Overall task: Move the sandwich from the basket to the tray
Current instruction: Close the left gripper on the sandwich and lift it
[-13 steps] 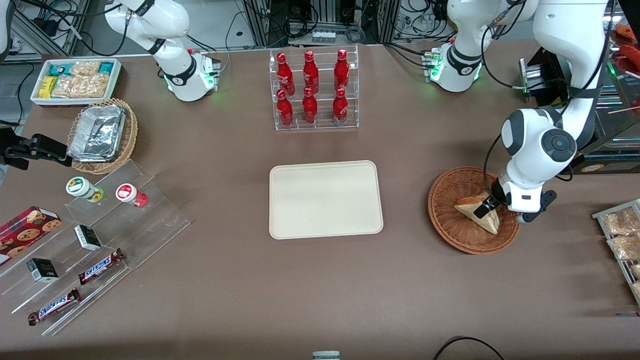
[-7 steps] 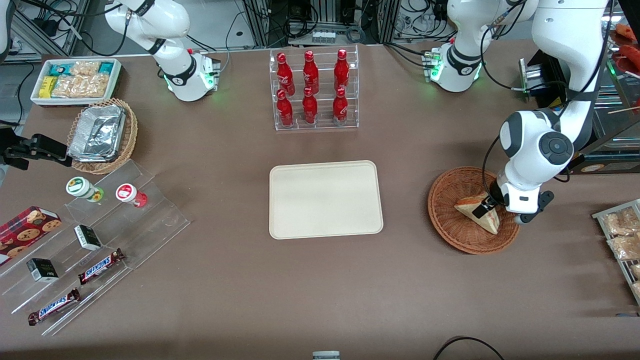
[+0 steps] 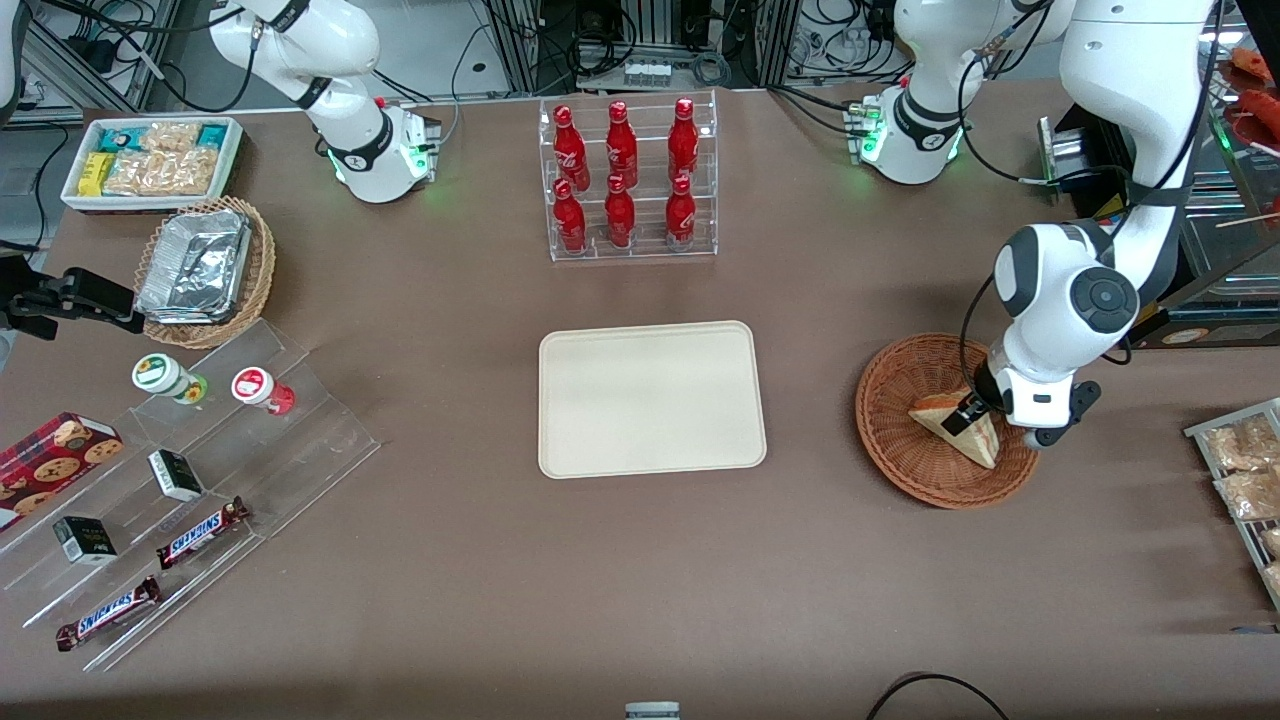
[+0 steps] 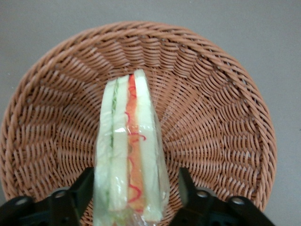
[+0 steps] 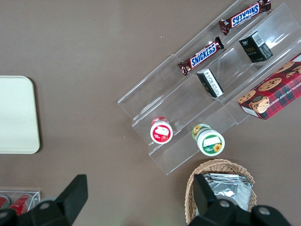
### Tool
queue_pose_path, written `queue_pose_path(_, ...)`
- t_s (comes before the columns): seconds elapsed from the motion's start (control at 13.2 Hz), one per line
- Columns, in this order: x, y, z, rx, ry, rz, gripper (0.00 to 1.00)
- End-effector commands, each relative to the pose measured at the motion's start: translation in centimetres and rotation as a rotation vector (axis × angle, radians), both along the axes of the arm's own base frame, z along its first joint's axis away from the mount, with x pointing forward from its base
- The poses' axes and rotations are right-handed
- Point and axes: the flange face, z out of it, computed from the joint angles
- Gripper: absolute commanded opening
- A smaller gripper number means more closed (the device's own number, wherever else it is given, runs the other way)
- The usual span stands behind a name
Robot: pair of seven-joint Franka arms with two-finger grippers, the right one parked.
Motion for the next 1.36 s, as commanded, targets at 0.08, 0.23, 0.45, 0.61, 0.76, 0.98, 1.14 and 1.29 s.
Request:
queue_pose_path(0.08, -0.1, -1.1, -0.4, 0.000, -0.004, 0.007, 0.00)
queue_pose_path(0.23, -0.1, -0.9, -0.2, 0.001, -0.004, 0.000, 0.00)
queue_pose_path(0.45, 0.4, -0.9, 1.9, 0.008, 0.014, -0.033, 0.00)
queue_pose_path(0.61, 1.4, -1.0, 6.9, 0.045, 0.077, -0.086, 0.00)
queue_pose_path(0.76, 2.7, -1.4, 12.5, 0.088, 0.140, -0.111, 0.00)
queue_pose_path(0.98, 3.9, -6.0, 19.6, 0.094, 0.161, -0.192, 0.00)
queue_pose_path(1.14, 3.8, -9.1, 23.7, 0.072, 0.151, -0.296, 0.00)
queue_pose_path(1.29, 3.4, -12.9, 26.2, 0.011, 0.139, -0.383, 0.00)
